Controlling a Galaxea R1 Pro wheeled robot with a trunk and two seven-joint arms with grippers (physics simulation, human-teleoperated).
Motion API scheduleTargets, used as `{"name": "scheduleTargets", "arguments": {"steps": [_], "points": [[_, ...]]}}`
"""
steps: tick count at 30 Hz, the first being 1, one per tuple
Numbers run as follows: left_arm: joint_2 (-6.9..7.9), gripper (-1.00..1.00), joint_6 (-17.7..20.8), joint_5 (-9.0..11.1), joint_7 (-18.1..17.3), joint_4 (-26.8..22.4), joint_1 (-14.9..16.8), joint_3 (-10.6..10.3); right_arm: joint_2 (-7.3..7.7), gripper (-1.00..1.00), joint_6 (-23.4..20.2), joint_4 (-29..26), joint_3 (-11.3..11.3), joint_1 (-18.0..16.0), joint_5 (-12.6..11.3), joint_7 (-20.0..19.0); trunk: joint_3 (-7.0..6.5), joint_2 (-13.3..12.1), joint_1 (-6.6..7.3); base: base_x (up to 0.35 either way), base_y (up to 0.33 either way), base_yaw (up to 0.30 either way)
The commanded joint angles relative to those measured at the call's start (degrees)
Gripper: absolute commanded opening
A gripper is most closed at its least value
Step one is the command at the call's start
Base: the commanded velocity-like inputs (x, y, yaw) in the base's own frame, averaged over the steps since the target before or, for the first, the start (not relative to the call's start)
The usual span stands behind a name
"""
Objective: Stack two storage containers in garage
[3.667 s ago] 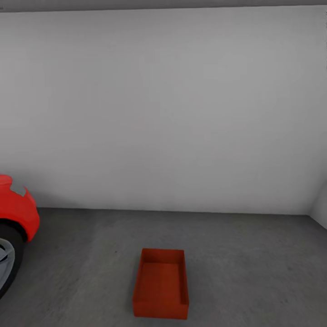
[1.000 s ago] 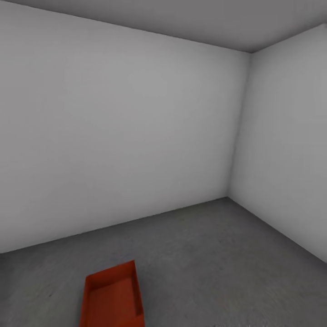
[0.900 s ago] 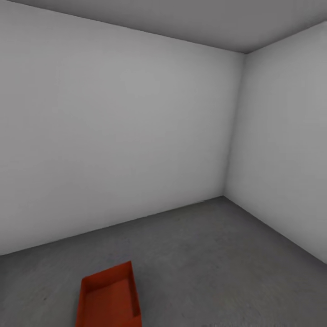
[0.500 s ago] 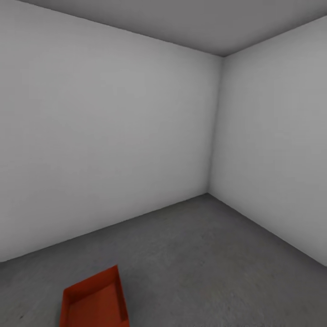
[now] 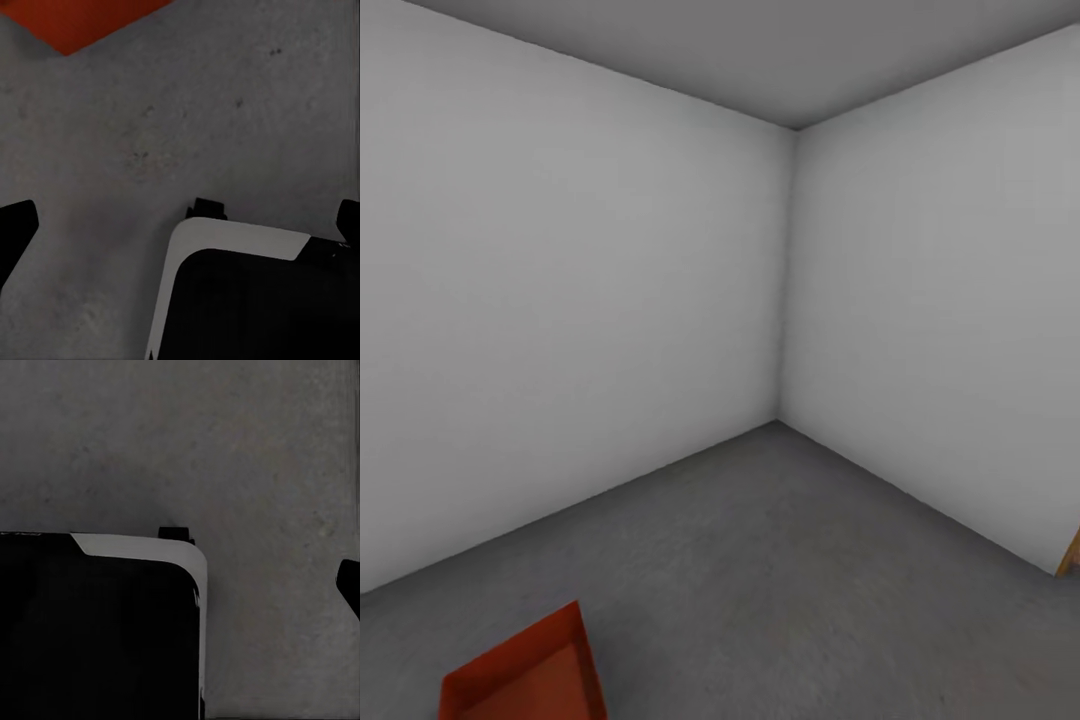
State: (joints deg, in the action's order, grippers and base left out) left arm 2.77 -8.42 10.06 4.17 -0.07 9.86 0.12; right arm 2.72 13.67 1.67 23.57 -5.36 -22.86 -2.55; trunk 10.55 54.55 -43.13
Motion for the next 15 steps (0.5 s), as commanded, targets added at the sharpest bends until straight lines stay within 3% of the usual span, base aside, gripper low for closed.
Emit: {"name": "scheduleTargets", "arguments": {"steps": [1,15], "points": [[0.05,1.00,-0.2,0.3,0.0,0.0,0.0,-0.1,-0.01,1.00,0.3,0.2,0.4,-0.1,-0.6,-0.3,0.08,0.1,-0.01,0.000,0.000,-0.289],[0.36,1.00,-0.5,0.3,0.1,-0.4,0.0,-0.3,0.14,1.00,0.3,0.2,0.3,-0.1,-0.7,-0.3,0.08,0.1,-0.01,0.000,0.000,-0.290]]}}
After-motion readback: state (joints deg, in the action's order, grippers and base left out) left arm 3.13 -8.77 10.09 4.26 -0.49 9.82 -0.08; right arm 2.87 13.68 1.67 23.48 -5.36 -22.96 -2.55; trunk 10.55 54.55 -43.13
